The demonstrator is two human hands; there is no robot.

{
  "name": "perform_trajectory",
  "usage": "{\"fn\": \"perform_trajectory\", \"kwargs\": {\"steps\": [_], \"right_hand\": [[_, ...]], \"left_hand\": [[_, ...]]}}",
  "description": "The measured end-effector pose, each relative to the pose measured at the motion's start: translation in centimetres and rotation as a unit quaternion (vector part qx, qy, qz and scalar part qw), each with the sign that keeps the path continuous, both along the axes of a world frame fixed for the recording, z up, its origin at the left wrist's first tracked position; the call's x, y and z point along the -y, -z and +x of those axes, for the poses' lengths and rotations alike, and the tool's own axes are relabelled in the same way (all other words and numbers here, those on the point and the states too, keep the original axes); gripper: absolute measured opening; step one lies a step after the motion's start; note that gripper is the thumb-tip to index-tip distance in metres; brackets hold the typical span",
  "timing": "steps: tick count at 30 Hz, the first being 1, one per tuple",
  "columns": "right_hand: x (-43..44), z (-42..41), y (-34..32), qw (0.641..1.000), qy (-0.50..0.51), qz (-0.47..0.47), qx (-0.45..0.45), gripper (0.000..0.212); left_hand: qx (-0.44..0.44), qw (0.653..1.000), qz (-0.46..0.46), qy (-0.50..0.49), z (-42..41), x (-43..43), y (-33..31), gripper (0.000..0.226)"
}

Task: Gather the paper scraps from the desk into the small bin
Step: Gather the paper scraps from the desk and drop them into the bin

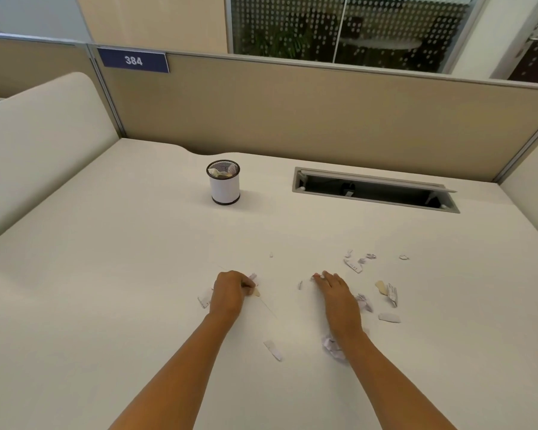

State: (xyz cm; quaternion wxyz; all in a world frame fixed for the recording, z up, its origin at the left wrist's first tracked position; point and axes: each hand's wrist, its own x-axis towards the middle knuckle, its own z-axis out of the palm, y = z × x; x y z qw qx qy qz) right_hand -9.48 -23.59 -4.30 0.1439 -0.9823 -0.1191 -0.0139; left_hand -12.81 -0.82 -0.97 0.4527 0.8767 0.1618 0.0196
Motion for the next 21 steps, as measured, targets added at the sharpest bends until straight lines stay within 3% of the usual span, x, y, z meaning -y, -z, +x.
{"fn": "perform_trajectory", "kwargs": {"steps": [3,5,11,15,19,21], "right_hand": [[-0.1,-0.2,-0.2,0.999,0.007,0.027,-0.025,0.038],[-0.4,0.0,-0.5,0.999,0.02,0.027,0.007,0.03],[-1.7,1.5,-2.0,0.969,0.141,0.201,-0.013,0.02],[-3.2,3.7,-3.4,0.879,0.282,0.369,-0.109,0.014],[-5.8,6.7,-5.4,0.724,0.317,0.569,-0.226,0.025],[-7.6,8.4,-7.1,0.664,0.302,0.633,-0.259,0.02]], "left_hand": [[0.002,0.998,-0.042,-0.052,0.9,0.1,-0.6,0.02],[0.003,0.994,-0.067,-0.082,1.4,0.2,-1.2,0.018],[-0.002,0.981,-0.128,-0.148,3.6,-0.2,-3.1,0.017],[0.022,0.971,-0.15,-0.184,5.8,-1.5,-4.1,0.019],[0.038,0.966,-0.136,-0.216,8.7,-3.4,-5.7,0.02],[0.046,0.965,-0.128,-0.225,10.4,-4.6,-6.4,0.021]]}}
